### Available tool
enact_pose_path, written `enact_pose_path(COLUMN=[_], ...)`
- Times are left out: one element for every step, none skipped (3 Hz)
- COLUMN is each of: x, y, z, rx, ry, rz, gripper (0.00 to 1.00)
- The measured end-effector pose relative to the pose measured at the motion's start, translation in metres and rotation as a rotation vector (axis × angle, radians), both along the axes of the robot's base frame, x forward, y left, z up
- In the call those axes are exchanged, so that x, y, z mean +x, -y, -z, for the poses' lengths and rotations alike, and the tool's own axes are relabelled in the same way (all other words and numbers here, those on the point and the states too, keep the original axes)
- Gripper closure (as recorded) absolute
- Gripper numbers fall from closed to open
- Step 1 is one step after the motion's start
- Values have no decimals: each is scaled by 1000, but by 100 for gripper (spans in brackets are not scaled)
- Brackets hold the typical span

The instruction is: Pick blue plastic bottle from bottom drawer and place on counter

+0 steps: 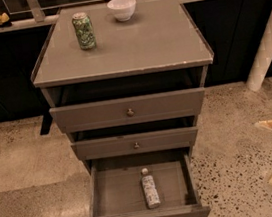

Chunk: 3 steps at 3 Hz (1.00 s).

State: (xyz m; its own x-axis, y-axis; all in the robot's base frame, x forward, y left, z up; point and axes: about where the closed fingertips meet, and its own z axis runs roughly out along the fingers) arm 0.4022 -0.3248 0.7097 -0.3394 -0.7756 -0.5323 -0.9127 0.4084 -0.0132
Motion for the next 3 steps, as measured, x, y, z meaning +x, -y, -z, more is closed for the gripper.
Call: enact_pose_path(x=[-21, -63, -103], y=[-3, 2, 10], z=[25, 98, 202], rx=[-28, -16, 9], ry=[6, -1, -59], rz=[-42, -95, -123], gripper=[0, 0, 0])
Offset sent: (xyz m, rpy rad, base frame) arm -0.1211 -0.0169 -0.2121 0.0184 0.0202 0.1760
